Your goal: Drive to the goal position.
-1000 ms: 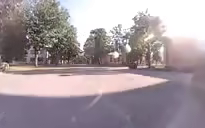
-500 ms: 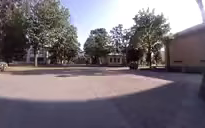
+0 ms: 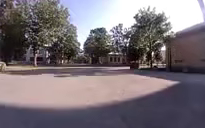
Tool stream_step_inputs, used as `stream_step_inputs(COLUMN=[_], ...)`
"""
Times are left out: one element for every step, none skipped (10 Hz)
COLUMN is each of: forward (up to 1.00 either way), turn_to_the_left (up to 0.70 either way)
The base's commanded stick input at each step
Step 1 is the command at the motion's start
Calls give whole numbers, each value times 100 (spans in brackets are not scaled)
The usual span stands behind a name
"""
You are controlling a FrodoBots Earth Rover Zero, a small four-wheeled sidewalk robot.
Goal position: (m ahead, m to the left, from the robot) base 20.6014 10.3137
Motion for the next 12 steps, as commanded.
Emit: stream_step_inputs(forward=[60,60,60,60,60,60,60,60,60,60,60,60], turn_to_the_left=[-15,-15,-15,-15,-15,-13,-3,0,0,0,0,0])
